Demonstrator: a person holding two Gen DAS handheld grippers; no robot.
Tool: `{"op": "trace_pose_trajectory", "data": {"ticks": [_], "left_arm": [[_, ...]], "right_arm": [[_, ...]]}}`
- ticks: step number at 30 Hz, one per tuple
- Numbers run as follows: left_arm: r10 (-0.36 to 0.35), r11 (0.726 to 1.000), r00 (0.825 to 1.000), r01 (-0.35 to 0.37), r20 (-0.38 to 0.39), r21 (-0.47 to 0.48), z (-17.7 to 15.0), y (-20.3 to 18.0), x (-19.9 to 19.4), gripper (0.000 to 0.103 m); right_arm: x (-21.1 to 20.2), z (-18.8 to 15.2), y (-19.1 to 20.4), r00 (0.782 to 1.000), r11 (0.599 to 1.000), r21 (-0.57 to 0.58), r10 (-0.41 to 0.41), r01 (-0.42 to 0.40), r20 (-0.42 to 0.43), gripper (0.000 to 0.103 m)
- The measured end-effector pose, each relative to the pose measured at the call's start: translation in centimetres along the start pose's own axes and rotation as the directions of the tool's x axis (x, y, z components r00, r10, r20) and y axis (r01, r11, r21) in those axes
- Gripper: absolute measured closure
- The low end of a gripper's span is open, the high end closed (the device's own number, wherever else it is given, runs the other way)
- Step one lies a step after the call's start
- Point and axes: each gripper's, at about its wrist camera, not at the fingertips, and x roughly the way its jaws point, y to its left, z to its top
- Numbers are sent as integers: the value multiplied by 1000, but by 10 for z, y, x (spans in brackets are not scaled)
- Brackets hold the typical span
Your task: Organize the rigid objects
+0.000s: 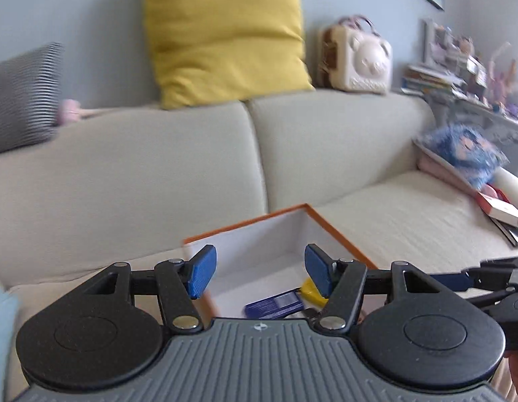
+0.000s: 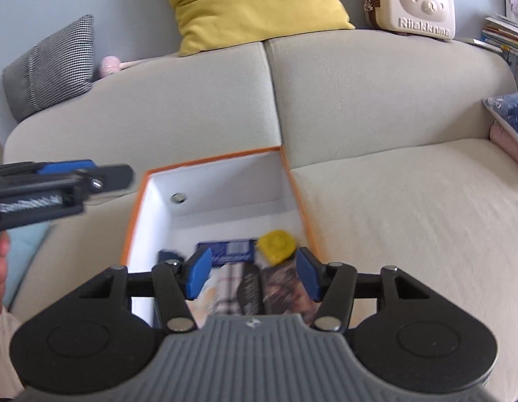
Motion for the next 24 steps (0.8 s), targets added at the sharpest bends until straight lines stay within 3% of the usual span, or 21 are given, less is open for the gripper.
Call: {"op": "trace_pose_trajectory", "data": {"ticks": [8, 11, 12, 13, 15, 17, 24], "left_arm": [[105, 984, 993, -95, 57, -149, -30, 16, -64, 31], [128, 972, 991, -116, 46, -206, -43, 21, -79, 29], [131, 969, 990, -119, 44, -217, -46, 21, -81, 23], [137, 968, 990, -125, 42, -217, -49, 21, -84, 15], [164, 971, 986, -155, 36, -185, -51, 16, -85, 11], [191, 972, 981, -185, 28, -145, -53, 9, -87, 9], [181, 977, 984, -180, -7, -112, -65, -4, -76, 8]], "right_arm": [[-43, -29, 47, 998, 999, -20, 34, -33, 48, 43], [-56, -40, 62, 995, 998, -44, 45, -41, 84, 35], [-60, -43, 65, 995, 998, -50, 42, -37, 91, 32], [-63, -46, 66, 994, 998, -51, 40, -35, 97, 31], [-67, -52, 69, 994, 999, -40, 23, -18, 108, 31], [-68, -56, 69, 994, 1000, -30, 8, -5, 113, 31], [-55, -75, 67, 983, 993, -2, -116, 118, 139, 31]]}}
